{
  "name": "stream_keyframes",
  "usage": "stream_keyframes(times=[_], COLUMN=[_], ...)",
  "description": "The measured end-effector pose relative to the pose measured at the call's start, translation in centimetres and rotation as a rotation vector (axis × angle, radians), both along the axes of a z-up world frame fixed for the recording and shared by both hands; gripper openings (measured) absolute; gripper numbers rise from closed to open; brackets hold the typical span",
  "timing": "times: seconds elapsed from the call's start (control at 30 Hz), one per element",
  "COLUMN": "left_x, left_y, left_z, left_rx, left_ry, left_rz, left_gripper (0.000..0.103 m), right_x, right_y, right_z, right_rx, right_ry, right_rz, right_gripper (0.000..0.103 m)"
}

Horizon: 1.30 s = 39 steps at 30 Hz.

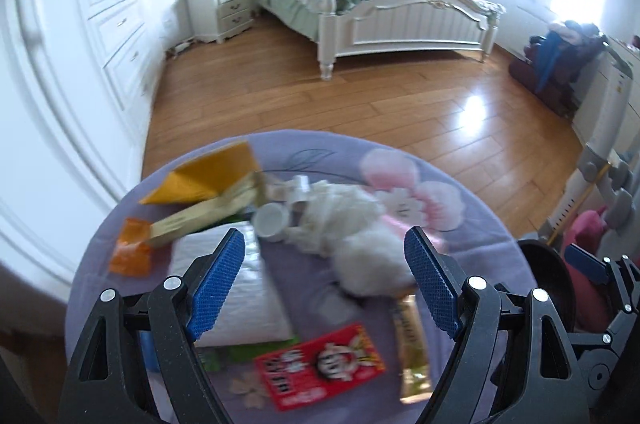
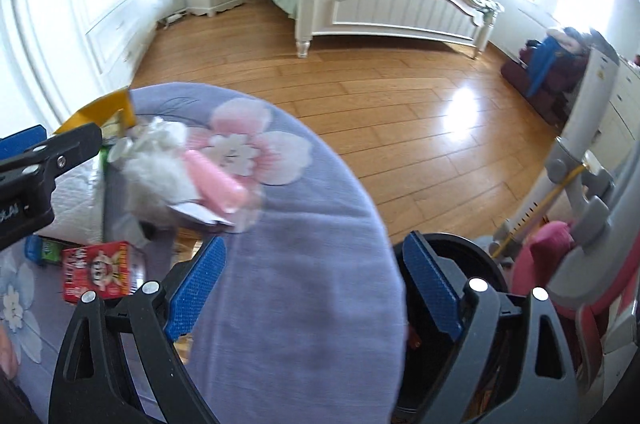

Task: Collect trash
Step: 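Grasp the silver foil packet with the left gripper while the right grasps the white fluffy tissue, then carry the foil packet and tissue over the black bin and open both grippers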

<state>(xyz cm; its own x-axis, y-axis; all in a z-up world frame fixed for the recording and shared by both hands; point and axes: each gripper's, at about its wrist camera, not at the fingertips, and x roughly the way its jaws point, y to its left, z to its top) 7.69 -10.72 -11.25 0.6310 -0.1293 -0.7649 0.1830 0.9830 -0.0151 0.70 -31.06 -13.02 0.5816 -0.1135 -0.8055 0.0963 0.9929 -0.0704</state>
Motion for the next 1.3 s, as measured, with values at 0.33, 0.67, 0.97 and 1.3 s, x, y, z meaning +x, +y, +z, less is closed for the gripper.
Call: stream_keyframes(times=[0.33, 0.67, 0.97, 1.3], left_x=[1.5, 3.6, 4.9, 5.1], left_y=[5.6, 7.2, 7.6, 6.0], left_z=[-3.2, -6.5, -8.0, -7.7], left_rx=[0.043, 0.103, 0.080, 0.072], left_ry=[0.079, 0.162, 0.200, 0.186], left_rz=[0.091, 0.154, 0.163, 0.121], left_gripper=[0.081, 0.081, 0.083, 0.049], right_x=[3.2, 7.3, 8.4, 7.6], right_y=[5.4, 8.5, 9.7, 10.1], right_z=[-1.9, -2.6, -4.0, -3.7], right_rx=[-0.008, -0.039, -0.065, -0.006], right_ry=[0.062, 0.086, 0.124, 0.134], right_rz=[0.066, 0.147, 0.201, 0.234], right_gripper=[0.089, 0.089, 0.068, 0.037])
